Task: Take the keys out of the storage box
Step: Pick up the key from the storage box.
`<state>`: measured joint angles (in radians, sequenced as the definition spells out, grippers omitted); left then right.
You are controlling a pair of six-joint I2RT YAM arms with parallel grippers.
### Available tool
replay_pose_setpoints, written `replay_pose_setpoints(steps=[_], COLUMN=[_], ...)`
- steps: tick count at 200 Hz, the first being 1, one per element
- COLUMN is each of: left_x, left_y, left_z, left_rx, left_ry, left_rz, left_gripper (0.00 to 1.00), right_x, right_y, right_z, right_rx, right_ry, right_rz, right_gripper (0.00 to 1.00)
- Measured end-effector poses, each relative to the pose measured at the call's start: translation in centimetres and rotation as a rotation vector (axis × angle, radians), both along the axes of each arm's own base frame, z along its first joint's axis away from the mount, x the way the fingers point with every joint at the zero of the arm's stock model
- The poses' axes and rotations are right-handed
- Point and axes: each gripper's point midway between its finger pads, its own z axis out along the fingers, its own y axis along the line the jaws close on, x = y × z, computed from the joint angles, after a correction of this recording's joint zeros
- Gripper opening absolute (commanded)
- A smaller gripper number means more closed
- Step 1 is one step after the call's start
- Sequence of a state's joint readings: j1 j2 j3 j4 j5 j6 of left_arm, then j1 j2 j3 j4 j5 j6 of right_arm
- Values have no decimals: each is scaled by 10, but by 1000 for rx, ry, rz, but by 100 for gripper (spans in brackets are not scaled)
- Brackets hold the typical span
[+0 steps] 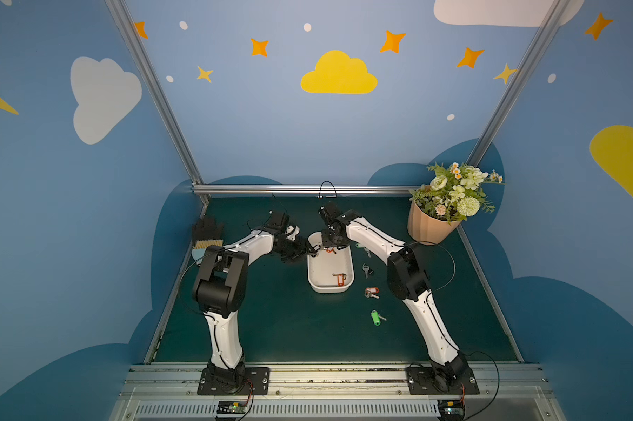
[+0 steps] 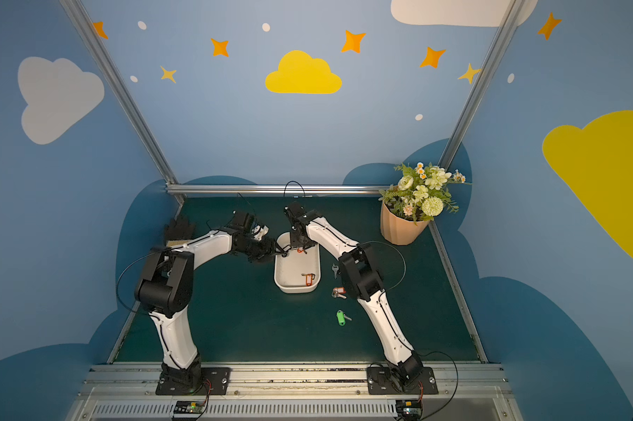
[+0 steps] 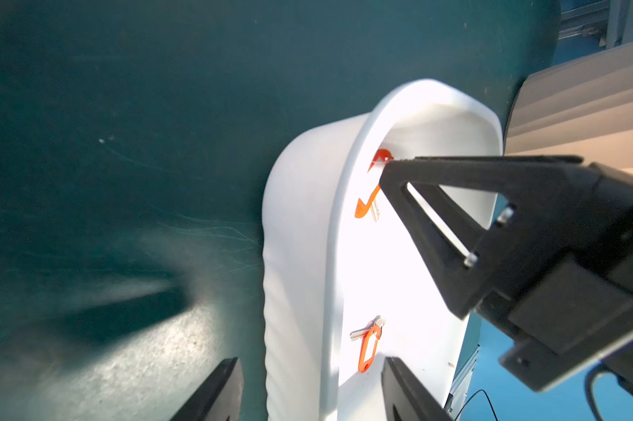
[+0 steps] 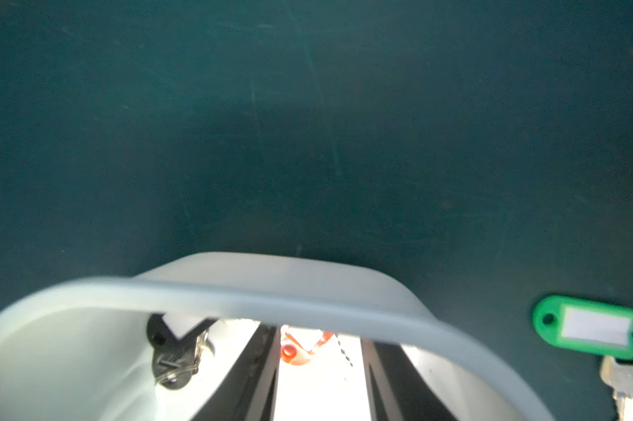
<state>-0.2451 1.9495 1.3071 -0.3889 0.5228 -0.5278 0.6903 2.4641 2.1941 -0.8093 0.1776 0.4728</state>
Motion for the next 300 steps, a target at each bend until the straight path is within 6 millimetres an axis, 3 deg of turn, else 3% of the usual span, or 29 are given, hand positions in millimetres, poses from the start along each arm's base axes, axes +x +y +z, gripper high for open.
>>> replay_pose_setpoints(steps=[93, 251, 300], left_x=[-2, -2, -2], left_y=[-2, -2, -2], left_z=[-1, -1, -1], left_rx=[6, 6, 4], left_ry=[4, 3, 2], left_rz=[-9, -10, -11], left_gripper=[67, 67, 68], right_x=[10, 9, 4], right_y=[13, 7, 5], right_z=[-12, -15, -13], right_rx=[-35, -82, -91], right_ry=[-86, -107, -100], right_rz=[6, -6, -1], right_gripper=[42, 0, 0])
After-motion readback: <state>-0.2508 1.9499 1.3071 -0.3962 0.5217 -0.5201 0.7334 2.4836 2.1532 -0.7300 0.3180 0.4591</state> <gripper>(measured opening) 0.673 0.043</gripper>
